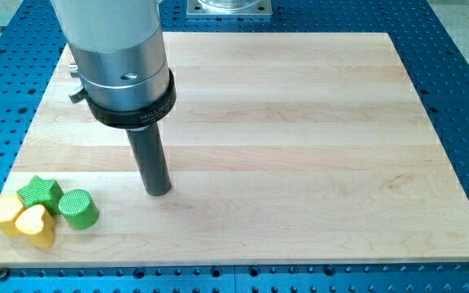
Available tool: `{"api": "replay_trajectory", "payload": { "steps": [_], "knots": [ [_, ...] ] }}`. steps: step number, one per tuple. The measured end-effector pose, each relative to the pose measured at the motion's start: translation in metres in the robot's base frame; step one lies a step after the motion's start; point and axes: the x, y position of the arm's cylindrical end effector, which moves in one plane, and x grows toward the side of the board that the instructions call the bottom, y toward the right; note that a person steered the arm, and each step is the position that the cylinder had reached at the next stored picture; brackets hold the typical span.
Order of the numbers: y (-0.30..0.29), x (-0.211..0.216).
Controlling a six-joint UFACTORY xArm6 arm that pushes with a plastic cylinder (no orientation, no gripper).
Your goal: Move the blue triangle to the parallel right of the red circle
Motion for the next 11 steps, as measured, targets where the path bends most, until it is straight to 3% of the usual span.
{"api": "replay_trajectory", "payload": {
  "steps": [3,5,6,8,11],
  "knots": [
    [-0.004,-0.012],
    [-0.175,-0.159],
    [-0.206,-0.196],
    [-0.175,-0.229],
    [-0.064,-0.286]
  ]
}}
